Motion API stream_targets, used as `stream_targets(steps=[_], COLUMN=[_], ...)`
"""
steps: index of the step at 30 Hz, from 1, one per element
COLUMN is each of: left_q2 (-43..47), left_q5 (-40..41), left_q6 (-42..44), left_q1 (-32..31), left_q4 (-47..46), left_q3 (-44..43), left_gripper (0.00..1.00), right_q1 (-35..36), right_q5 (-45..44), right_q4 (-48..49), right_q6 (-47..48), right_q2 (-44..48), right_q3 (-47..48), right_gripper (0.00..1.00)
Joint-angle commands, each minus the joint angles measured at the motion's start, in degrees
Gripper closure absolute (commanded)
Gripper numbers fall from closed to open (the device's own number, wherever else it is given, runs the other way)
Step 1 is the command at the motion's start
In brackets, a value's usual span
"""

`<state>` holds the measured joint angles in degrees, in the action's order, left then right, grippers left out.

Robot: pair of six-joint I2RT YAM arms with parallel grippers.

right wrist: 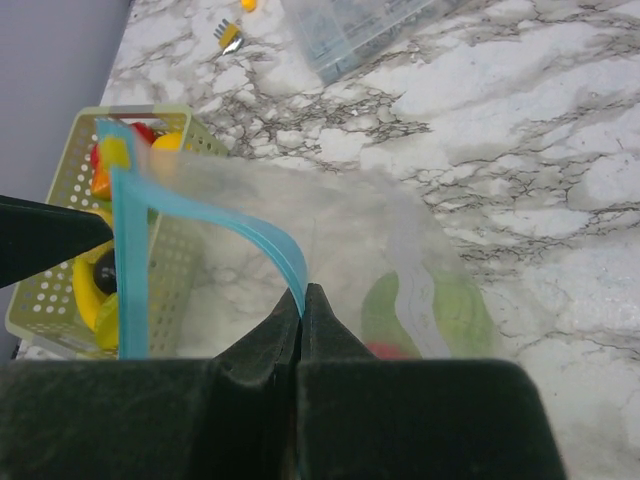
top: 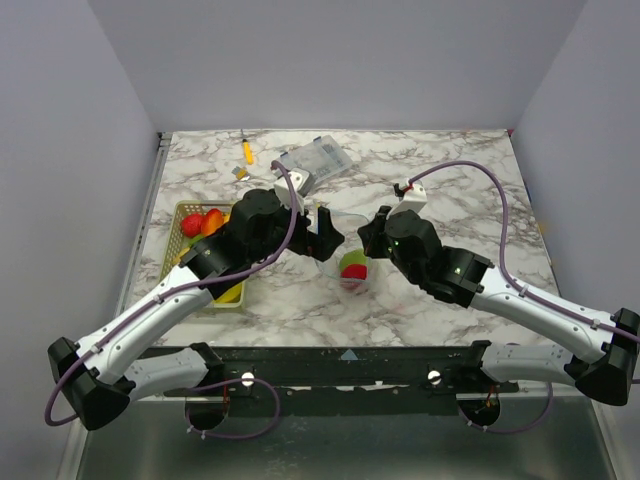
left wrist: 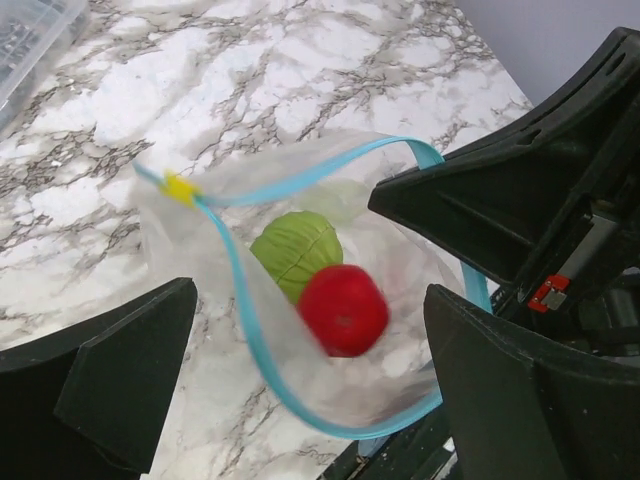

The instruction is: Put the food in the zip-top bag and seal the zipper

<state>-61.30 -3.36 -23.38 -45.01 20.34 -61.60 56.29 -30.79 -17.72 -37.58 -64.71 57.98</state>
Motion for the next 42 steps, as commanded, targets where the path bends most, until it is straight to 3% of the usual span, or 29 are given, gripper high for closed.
stream_targets(steps=[1,9,12,15,20,24,26,28,29,30,31,35,39,42], left_q2=[3.06,9.24,11.53,12.21,8.61,4.48,1.89,0.47,0.58,1.06,1.64,4.59,5.71,4.65], left_q5=[3.97,6.91,5.33,3.54,-6.65,-9.78,-9.49,-9.39,-9.55,-10.02,-10.43,-17.62,-23.98,-21.32], left_q6=[1.70,3.16,2.18,-3.63,-14.25,-17.16,-15.66,-13.05,-11.98,-11.43,-11.13,-14.46,-22.09,-23.91], left_q1=[-0.33,0.36,0.63,0.72,0.72,0.72,0.67,0.73,0.72,0.72,0.72,0.72,0.72,0.87], left_q4=[2.92,8.72,9.91,11.11,9.35,8.21,10.88,12.81,12.98,12.96,13.15,11.05,5.55,5.48], left_q3=[-1.98,-1.41,-0.44,1.07,5.15,6.65,4.65,2.02,0.97,0.13,-1.19,-3.96,0.09,4.15], left_gripper=[0.01,0.01,0.07,0.07,0.07,0.11,0.24,0.47,0.65,0.92,1.00,1.00,1.00,1.00], right_q1=[0.06,0.07,0.10,0.11,0.11,0.05,0.07,0.05,0.11,0.10,0.07,0.14,0.16,0.18], right_q5=[0.64,1.05,1.26,1.60,2.37,2.68,2.52,2.15,1.75,1.54,1.23,1.16,2.53,0.39], right_q4=[0.22,0.49,0.66,0.81,0.93,0.28,-0.27,-1.43,-2.35,-3.24,-4.94,-12.49,-12.43,-9.28], right_q6=[-0.72,-0.65,-0.58,-0.45,-0.34,-0.45,-0.33,-0.11,0.07,0.34,0.61,0.86,1.15,0.87], right_q2=[0.24,-0.48,-0.61,-0.83,-1.32,-1.15,-0.68,-0.38,-0.30,-0.24,-0.26,-0.59,0.11,-0.90], right_q3=[1.79,1.70,1.92,2.40,2.76,2.93,3.20,3.73,4.25,5.04,6.10,12.72,14.05,9.83], right_gripper=[0.99,0.99,0.99,0.99,0.99,0.99,0.99,0.99,0.99,0.99,0.99,0.99,0.99,0.99])
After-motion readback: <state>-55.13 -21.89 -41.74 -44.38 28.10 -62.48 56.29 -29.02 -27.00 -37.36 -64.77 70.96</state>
